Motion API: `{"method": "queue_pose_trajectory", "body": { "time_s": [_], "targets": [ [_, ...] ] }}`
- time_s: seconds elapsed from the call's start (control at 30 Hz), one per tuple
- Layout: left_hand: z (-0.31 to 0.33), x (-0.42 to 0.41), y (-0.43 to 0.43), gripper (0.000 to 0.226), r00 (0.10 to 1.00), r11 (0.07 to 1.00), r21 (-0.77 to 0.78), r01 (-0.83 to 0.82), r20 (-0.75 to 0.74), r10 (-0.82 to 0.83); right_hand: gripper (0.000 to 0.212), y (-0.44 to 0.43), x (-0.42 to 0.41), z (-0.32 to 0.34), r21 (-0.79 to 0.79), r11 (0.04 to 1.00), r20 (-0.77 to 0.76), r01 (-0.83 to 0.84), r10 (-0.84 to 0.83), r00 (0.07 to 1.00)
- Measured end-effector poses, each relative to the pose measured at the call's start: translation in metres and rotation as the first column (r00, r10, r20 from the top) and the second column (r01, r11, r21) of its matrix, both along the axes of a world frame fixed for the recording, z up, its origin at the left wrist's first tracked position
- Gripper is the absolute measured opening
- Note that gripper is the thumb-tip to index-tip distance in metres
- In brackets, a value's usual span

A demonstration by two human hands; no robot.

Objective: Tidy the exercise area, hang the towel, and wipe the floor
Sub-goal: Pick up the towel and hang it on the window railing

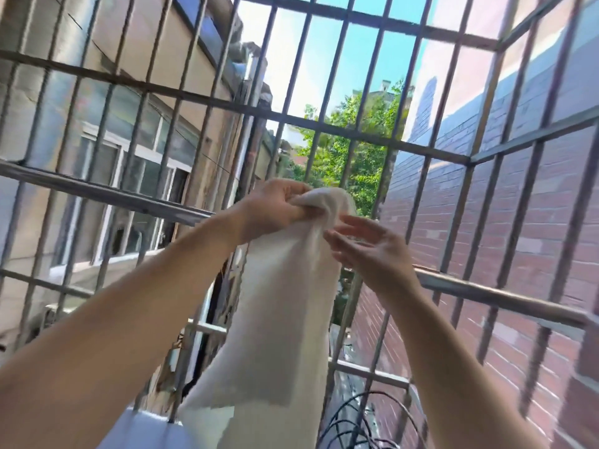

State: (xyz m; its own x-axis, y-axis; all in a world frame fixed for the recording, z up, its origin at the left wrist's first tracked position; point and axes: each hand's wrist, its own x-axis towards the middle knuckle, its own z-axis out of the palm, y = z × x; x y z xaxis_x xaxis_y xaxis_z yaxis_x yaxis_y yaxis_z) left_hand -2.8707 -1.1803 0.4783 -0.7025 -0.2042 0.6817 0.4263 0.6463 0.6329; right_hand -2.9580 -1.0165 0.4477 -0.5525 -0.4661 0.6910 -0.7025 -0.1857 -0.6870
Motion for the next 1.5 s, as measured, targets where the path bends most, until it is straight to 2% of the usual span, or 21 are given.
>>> {"method": "queue_pose_trajectory", "body": {
  "time_s": [0.1, 0.2, 0.27, 0.37, 0.47, 0.6, 0.67, 0.73, 0.8, 0.9, 0.97, 1.03, 1.13, 1.17, 1.23, 1.37, 1.5],
  "targets": [
    [0.007, -0.011, 0.011, 0.017, 0.991, 0.992, 0.002, 0.123, 0.043, -0.123, 0.066, -0.001, -0.002, 0.008, 0.023, 0.992, -0.068, 0.123, -0.121, 0.990],
    [0.015, -0.018, 0.012, 0.017, 0.975, 0.978, 0.057, 0.202, 0.085, -0.206, 0.038, -0.003, -0.007, 0.013, 0.027, 0.992, -0.060, 0.120, -0.118, 0.991],
    [0.019, -0.020, 0.010, 0.021, 0.981, 0.985, 0.040, 0.171, 0.089, -0.174, 0.024, -0.002, -0.009, 0.018, 0.033, 0.989, -0.065, 0.145, -0.142, 0.988],
    [0.008, -0.018, 0.003, 0.037, 0.986, 0.992, 0.024, 0.120, 0.111, -0.122, 0.016, -0.001, -0.016, 0.024, 0.012, 0.978, -0.104, 0.208, -0.206, 0.973],
    [-0.015, -0.015, 0.000, 0.050, 0.978, 0.989, 0.070, 0.134, 0.153, -0.143, 0.010, -0.007, -0.026, 0.029, -0.054, 0.953, -0.105, 0.298, -0.302, 0.948],
    [-0.026, -0.022, 0.011, 0.079, 0.988, 0.981, 0.139, 0.133, 0.065, -0.143, 0.012, -0.015, -0.038, 0.043, -0.127, 0.905, -0.076, 0.405, -0.416, 0.906],
    [-0.026, -0.030, 0.018, 0.096, 0.998, 0.999, 0.026, 0.037, 0.056, -0.038, 0.015, -0.018, -0.044, 0.052, -0.146, 0.883, -0.041, 0.446, -0.455, 0.889],
    [-0.022, -0.036, 0.024, 0.092, 0.994, 0.986, -0.130, -0.103, 0.029, 0.107, 0.017, -0.018, -0.048, 0.060, -0.162, 0.868, -0.036, 0.470, -0.481, 0.876],
    [-0.013, -0.038, 0.024, 0.083, 0.985, 0.964, -0.206, -0.170, 0.006, 0.175, 0.018, -0.016, -0.053, 0.066, -0.173, 0.852, -0.055, 0.494, -0.509, 0.859],
    [0.007, -0.041, 0.009, 0.067, 0.991, 0.983, -0.136, -0.121, 0.047, 0.128, 0.017, -0.013, -0.065, 0.070, -0.122, 0.854, -0.054, 0.505, -0.514, 0.856],
    [0.019, -0.048, -0.007, 0.051, 0.988, 0.986, -0.102, -0.133, 0.062, 0.140, 0.016, -0.012, -0.071, 0.070, -0.016, 0.927, 0.035, 0.375, -0.375, 0.927],
    [0.028, -0.058, -0.025, 0.044, 0.980, 0.984, -0.096, -0.151, 0.115, 0.162, 0.020, -0.010, -0.069, 0.066, 0.072, 0.962, 0.069, 0.262, -0.267, 0.961],
    [0.031, -0.069, -0.049, 0.036, 0.942, 0.967, -0.181, -0.179, 0.253, 0.221, 0.040, -0.014, -0.061, 0.051, 0.200, 0.945, -0.167, 0.258, -0.227, 0.960],
    [0.030, -0.070, -0.056, 0.031, 0.922, 0.954, -0.240, -0.179, 0.296, 0.248, 0.041, -0.018, -0.056, 0.045, 0.271, 0.933, -0.244, 0.236, -0.170, 0.955],
    [0.026, -0.067, -0.065, 0.020, 0.904, 0.937, -0.311, -0.159, 0.336, 0.265, 0.034, -0.027, -0.048, 0.034, 0.410, 0.891, -0.306, 0.196, -0.067, 0.950],
    [0.017, -0.049, -0.067, 0.007, 0.944, 0.946, -0.294, -0.138, 0.250, 0.216, 0.023, -0.040, -0.045, 0.028, 0.410, 0.871, -0.441, 0.270, -0.070, 0.895],
    [0.004, -0.022, -0.059, 0.022, 0.983, 0.948, -0.313, -0.065, 0.143, 0.114, 0.015, -0.045, -0.042, 0.030, 0.406, 0.854, -0.457, 0.324, -0.118, 0.882]
  ]
}}
